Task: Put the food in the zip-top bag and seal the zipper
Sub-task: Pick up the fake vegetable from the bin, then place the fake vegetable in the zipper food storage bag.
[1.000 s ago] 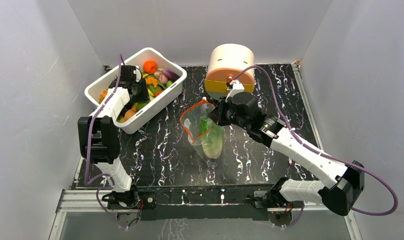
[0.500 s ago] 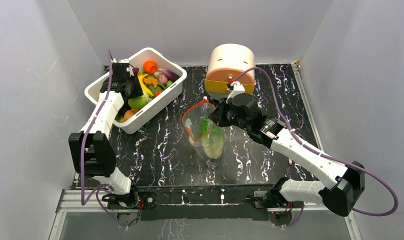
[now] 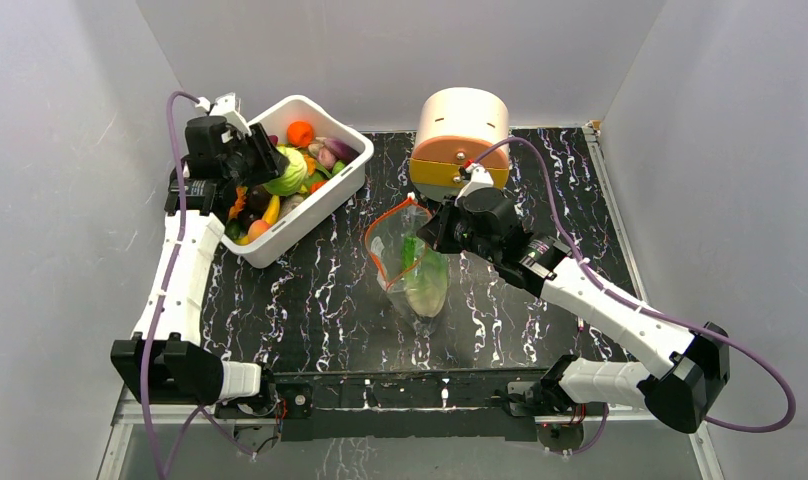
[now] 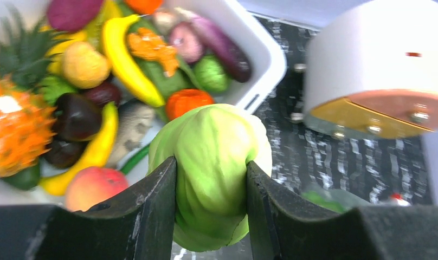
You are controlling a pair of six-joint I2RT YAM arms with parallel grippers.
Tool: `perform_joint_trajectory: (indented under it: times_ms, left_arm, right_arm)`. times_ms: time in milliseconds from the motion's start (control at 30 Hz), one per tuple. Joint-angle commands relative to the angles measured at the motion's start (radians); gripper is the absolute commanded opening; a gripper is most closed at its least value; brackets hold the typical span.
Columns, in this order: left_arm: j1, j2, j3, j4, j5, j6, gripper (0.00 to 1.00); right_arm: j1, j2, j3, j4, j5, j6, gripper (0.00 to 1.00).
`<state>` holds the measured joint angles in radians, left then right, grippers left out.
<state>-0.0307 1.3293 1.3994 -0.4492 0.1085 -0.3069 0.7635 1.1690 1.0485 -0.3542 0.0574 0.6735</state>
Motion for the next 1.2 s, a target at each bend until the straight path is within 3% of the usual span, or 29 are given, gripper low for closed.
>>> perform_joint_trajectory:
  times_ms: [0,267,567,800,1167]
  left_arm:
    - [0.003,-0.046,0.034,0.046,0.273,-0.078,0.01]
    - [0.000,-0.105,-0.132,0.284,0.646,-0.319,0.01]
    - [-0.048,-0.166,-0.308,0.581,0.848,-0.579,0.01]
    - [-0.106,-0.205,-0.408,0.749,0.889,-0.727,0.01]
    - [-0.253,-0.193,-0.462,0.603,0.792,-0.588,0.03]
  right_arm:
    - [-0.002,-0.008,0.027,0.092,0.035,0.034,0.00]
    - [-0.002,0.002,0.025,0.141,0.056,0.052,0.00]
    - [-0.001,0.016,0.040,0.152,0.045,0.059,0.00]
    - [-0.002,0.014,0.037,0.150,0.043,0.070,0.00]
    - [-0.002,0.006,0.031,0.168,0.037,0.066,0.00]
